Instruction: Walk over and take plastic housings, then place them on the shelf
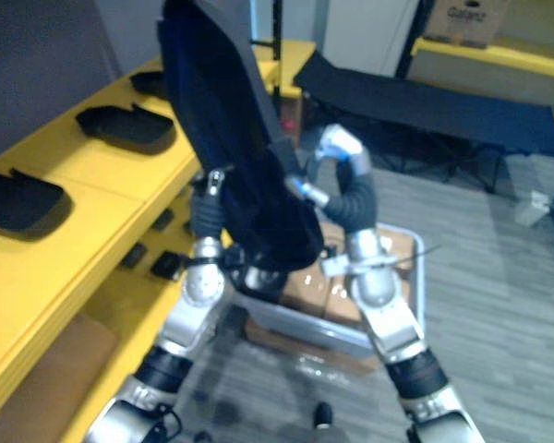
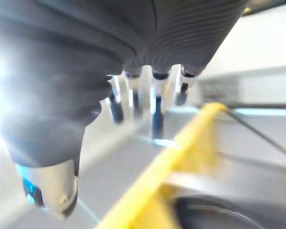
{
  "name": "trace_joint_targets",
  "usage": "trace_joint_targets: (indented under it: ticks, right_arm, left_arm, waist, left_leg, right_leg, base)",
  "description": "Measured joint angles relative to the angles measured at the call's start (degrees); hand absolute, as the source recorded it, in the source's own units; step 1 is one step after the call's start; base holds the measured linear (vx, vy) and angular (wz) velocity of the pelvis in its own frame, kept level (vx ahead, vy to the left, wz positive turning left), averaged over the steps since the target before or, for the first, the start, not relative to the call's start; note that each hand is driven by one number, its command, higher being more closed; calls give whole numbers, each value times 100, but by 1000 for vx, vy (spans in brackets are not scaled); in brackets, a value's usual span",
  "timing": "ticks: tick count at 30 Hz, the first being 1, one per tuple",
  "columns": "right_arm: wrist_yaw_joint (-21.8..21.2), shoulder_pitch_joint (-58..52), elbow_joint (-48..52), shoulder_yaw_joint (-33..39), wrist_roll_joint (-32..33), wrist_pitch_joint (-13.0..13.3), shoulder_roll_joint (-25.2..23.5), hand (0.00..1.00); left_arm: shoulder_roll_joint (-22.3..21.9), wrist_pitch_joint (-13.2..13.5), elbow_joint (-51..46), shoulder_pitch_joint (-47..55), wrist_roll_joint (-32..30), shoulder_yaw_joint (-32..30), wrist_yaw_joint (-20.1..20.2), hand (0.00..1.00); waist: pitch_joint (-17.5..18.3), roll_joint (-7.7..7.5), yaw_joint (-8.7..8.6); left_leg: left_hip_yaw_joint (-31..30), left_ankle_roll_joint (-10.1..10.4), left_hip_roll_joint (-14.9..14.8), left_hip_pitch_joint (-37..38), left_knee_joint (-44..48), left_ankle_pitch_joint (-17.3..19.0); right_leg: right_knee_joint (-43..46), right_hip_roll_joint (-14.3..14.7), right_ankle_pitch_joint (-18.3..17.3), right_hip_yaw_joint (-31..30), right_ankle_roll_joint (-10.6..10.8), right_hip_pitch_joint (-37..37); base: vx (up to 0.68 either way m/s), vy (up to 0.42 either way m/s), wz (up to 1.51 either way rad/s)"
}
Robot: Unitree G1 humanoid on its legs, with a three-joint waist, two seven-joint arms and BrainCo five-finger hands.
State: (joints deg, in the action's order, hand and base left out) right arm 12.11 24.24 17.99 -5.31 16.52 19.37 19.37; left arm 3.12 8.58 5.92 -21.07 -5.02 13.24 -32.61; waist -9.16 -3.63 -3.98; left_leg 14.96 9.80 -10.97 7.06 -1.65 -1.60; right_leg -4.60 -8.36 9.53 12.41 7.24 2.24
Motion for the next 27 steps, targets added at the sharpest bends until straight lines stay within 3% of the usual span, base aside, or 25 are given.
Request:
trace_joint_targets:
  ticks: [1, 6, 11, 15, 19, 22, 25, 27]
  right_arm:
    - [20, -78, 118, 463, 189, -26, 5, 0]
    - [161, -849, 166, 1607, 537, -181, 11, 0]
    - [187, -2071, 86, 2446, 805, -204, -53, 0]
    - [119, -2954, -665, 2830, 1077, -294, -597, 0]
    - [123, -3719, -1105, 2747, 1067, -341, -1312, 0]
    - [83, -3855, -1162, 2767, 978, -310, -1415, 0]
    - [-361, -3786, -1164, 2930, 969, -120, -1394, 0]
    - [-699, -3517, -1168, 2976, 970, -55, -1284, 0]
  left_arm:
    - [34, -113, 38, 181, -256, -256, -122, 100]
    - [282, -162, 94, 342, -541, -1200, -521, 100]
    - [519, -72, -38, 851, -712, -1907, -736, 100]
    - [491, 419, -690, 1465, -591, -1988, -688, 100]
    - [203, 975, -1772, 2267, -60, -1983, -264, 100]
    - [94, 1124, -1915, 2613, 25, -2046, -148, 100]
    - [84, 1186, -1921, 2862, 27, -2419, -5, 100]
    - [120, 1218, -1988, 2856, 55, -3007, -54, 100]
  waist:
    - [50, 2, -12]
    - [68, 14, -11]
    - [308, 200, -141]
    - [363, 259, -212]
    - [368, 284, -226]
    - [373, 298, -219]
    - [361, 330, -132]
    - [357, 352, -115]
  left_leg:
    - [18, 0, -5, 2, 0, 9]
    - [148, 11, -4, 45, 1, 34]
    - [284, 25, -5, 57, -15, 99]
    - [301, 45, -39, 58, 9, 153]
    - [301, 35, -32, 38, 44, 205]
    - [283, 31, -38, -11, 133, 245]
    - [237, 32, -44, -29, 153, 246]
    - [40, 37, -35, -146, 212, 256]
  right_leg:
    - [-1, 7, 0, -16, 0, -8]
    - [-50, 13, -28, -127, 17, -43]
    - [-48, 18, -49, -211, 13, -120]
    - [-1, 50, -40, -227, 2, -121]
    - [-50, 34, -63, -224, 19, -120]
    - [-50, 26, -102, -204, 17, -117]
    - [-51, 25, -133, -158, -22, -93]
    - [-51, -11, -173, 43, -22, -46]
  base:
    - [-9, 3, -5]
    - [-23, 7, -11]
    - [20, 14, -12]
    - [34, 13, -2]
    - [0, 0, 0]
    - [-11, 4, 2]
    - [-22, 3, 8]
    - [-23, 6, 34]
